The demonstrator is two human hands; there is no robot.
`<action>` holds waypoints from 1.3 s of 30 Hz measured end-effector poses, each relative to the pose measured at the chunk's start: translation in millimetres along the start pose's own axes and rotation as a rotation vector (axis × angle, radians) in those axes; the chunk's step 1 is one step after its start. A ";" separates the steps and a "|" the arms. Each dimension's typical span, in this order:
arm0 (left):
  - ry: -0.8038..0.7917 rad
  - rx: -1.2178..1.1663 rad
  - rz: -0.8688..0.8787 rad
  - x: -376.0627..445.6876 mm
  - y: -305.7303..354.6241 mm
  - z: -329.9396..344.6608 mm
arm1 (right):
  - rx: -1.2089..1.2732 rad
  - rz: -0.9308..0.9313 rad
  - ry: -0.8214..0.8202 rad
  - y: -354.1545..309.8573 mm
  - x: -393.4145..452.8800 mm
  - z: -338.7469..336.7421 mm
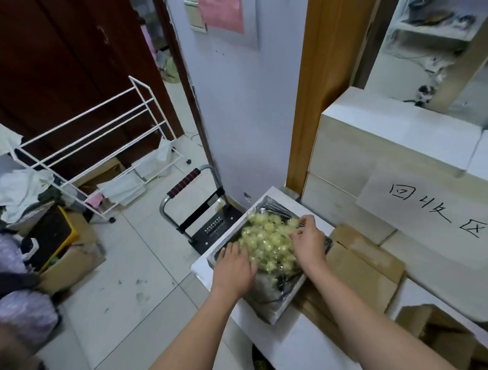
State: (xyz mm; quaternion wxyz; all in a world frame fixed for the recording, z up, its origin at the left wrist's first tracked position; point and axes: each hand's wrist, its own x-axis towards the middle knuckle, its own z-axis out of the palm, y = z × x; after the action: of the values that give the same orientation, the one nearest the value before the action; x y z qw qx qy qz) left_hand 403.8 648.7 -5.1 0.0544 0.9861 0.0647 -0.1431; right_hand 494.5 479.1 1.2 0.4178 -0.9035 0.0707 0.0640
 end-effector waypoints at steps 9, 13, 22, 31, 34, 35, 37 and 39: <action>-0.015 -0.040 0.012 43.6 -11.9 3.5 | -0.185 0.036 -0.040 2.5 61.6 30.7; -0.058 -0.039 0.044 60.1 -17.1 5.6 | -0.379 -0.001 -0.075 3.1 72.4 40.0; -0.072 -0.022 0.160 105.5 -32.2 -15.4 | -0.574 -0.003 -0.116 -2.5 61.2 57.6; -0.095 -0.010 0.210 121.4 -53.6 -33.2 | -0.592 0.059 0.014 -29.5 62.3 48.0; -0.106 0.003 0.218 118.6 -58.2 -31.4 | -0.601 0.072 0.036 -35.5 60.5 44.3; -0.108 0.011 0.215 117.6 -59.7 -30.8 | -0.562 0.089 0.034 -37.7 59.1 42.0; -0.106 0.029 0.205 115.9 -62.5 -29.3 | -0.545 0.079 0.005 -40.3 54.2 37.8; -0.092 0.061 0.203 113.3 -63.3 -28.2 | -0.618 0.024 -0.045 -40.4 44.3 34.0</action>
State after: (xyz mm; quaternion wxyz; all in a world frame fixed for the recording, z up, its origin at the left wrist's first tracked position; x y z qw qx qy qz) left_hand 510.2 727.3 -16.7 0.0416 0.9812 -0.0423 -0.1839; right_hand 543.4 527.7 1.8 0.1240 -0.9852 0.0492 0.1074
